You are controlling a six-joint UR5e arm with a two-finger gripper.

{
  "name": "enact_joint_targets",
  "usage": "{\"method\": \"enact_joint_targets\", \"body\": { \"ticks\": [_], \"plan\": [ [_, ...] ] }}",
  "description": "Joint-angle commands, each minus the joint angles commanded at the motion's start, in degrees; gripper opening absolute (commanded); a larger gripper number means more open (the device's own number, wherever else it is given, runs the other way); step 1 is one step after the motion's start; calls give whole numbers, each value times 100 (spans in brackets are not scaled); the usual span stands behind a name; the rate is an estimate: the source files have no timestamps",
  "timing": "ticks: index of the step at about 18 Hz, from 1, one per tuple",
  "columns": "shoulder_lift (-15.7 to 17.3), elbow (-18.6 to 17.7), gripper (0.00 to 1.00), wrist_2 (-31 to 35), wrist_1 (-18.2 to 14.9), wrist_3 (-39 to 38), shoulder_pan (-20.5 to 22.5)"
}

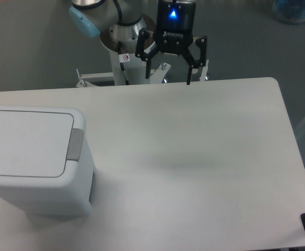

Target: Open the trash can

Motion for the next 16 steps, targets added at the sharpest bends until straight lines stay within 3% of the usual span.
{"method": "enact_joint_targets", "body": {
  "ticks": [2,8,16],
  "plan": [
    [0,18,100,-272,0,-26,61],
    [-96,61,100,-247,122,166,114],
    [-62,115,100,-282,53,1300,667]
  ]
}}
